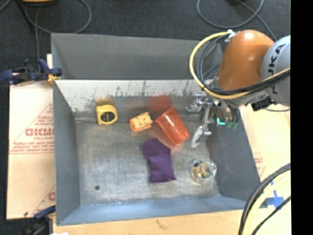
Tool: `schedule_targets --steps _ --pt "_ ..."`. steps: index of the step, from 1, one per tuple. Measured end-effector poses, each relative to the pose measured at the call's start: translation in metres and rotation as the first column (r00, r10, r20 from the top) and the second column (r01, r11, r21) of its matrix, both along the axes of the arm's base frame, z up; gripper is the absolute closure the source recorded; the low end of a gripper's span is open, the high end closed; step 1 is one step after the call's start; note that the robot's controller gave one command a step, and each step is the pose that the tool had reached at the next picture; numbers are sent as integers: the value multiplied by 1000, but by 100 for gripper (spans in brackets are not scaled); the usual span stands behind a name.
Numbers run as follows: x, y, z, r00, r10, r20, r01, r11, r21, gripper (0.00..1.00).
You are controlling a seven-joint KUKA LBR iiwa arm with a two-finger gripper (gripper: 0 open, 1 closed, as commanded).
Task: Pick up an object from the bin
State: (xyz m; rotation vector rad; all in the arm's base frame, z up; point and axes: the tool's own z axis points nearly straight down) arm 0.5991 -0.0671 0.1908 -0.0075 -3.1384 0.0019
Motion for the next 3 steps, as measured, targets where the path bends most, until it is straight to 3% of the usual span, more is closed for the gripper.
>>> schedule_targets --steps 1,2,3 --pt "2 0 5 1000 1 8 -1 1000 -1 0" --pt "0 46 -83 998 0 56 0 1000 6 100" --pt "0 46 -83 998 1 56 -1 1000 6 100"
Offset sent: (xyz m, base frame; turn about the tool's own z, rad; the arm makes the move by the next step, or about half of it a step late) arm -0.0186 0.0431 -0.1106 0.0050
